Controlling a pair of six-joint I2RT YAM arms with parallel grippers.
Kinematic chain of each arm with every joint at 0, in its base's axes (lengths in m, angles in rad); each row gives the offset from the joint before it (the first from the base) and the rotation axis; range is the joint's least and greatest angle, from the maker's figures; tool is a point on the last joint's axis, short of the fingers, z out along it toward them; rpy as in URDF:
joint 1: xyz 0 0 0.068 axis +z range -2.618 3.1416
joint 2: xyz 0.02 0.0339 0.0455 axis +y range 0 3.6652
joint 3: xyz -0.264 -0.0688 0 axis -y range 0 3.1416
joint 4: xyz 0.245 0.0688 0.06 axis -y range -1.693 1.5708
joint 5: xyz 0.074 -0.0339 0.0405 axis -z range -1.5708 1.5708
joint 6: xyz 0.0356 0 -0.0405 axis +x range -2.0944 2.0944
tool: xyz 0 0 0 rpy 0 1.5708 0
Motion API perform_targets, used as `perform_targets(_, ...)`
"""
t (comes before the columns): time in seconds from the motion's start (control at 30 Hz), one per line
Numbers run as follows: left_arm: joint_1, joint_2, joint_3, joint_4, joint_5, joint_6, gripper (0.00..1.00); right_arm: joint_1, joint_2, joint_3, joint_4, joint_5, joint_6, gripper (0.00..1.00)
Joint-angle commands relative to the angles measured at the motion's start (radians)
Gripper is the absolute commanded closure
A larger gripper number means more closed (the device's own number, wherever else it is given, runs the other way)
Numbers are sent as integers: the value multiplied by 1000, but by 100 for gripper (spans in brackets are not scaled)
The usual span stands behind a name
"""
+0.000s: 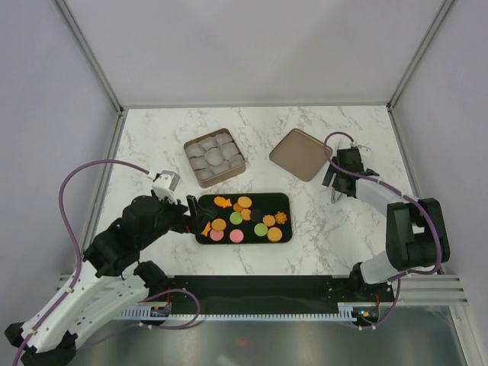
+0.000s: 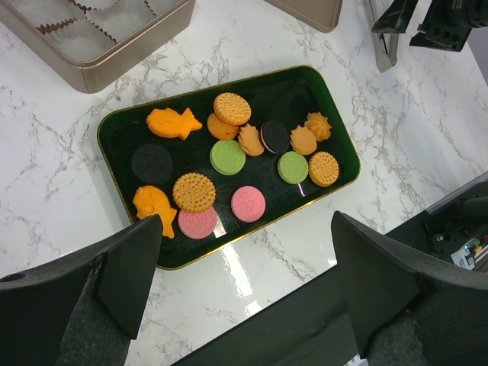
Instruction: Pack the cookies
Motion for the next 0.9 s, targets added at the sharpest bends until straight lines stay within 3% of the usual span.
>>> perform_targets(0.0, -4, -2, -3, 17, 8, -15, 0, -21, 63, 70, 61, -3, -28, 6)
perform_targets(0.43, -4, -2, -3, 17, 0, -15, 0, -29, 285, 176, 34, 57, -11, 17)
perform_targets(0.77, -4, -5, -3, 17, -2, -15, 0, -52, 334, 227, 21, 19, -25, 20)
perform_targets(0.87, -4, -3, -4, 17, 2, -15, 0, -55, 342, 231, 21, 4, -30, 26)
